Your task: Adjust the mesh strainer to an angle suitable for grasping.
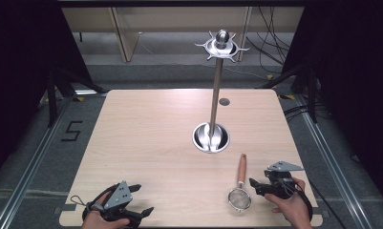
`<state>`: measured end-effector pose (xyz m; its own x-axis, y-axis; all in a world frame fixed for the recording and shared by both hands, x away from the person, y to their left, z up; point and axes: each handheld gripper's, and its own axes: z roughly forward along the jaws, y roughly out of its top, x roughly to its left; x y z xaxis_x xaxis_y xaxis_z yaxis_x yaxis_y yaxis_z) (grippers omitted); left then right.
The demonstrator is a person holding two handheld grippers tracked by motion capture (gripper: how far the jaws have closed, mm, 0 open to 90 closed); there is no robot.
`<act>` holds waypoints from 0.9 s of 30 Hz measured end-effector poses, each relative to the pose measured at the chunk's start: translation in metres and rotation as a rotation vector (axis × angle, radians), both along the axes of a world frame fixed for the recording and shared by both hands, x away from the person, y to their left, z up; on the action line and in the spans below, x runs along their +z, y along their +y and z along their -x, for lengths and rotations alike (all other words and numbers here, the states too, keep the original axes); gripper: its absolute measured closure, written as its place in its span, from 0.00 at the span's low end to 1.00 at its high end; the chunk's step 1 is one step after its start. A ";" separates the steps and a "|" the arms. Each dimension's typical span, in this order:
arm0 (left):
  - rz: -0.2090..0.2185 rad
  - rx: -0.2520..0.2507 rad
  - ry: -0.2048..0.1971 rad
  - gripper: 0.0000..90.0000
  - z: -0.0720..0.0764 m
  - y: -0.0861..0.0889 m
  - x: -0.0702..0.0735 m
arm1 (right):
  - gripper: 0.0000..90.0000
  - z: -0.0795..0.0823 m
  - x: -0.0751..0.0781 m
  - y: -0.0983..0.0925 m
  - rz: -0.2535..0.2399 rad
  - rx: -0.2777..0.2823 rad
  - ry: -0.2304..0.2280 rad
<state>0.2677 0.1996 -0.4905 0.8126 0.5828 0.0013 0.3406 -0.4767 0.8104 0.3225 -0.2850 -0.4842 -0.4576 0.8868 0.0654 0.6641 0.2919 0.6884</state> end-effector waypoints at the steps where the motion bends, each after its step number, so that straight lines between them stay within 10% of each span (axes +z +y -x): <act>1: 0.000 0.000 0.000 0.17 0.000 0.000 0.000 | 0.35 -0.001 -0.001 -0.001 0.009 0.015 -0.013; 17: -0.028 -0.007 -0.009 0.17 -0.001 0.002 0.000 | 0.35 -0.002 0.003 0.007 -0.044 -0.021 0.042; 21: -0.021 -0.013 0.003 0.17 0.000 0.002 0.001 | 0.35 -0.007 0.002 0.006 -0.037 0.031 -0.026; 22: -0.036 -0.013 0.001 0.17 -0.001 0.003 0.001 | 0.35 -0.004 0.005 0.013 -0.082 -0.019 0.042; 27: -0.029 -0.006 -0.017 0.17 -0.001 0.002 0.000 | 0.35 -0.010 0.004 0.016 -0.034 0.043 0.000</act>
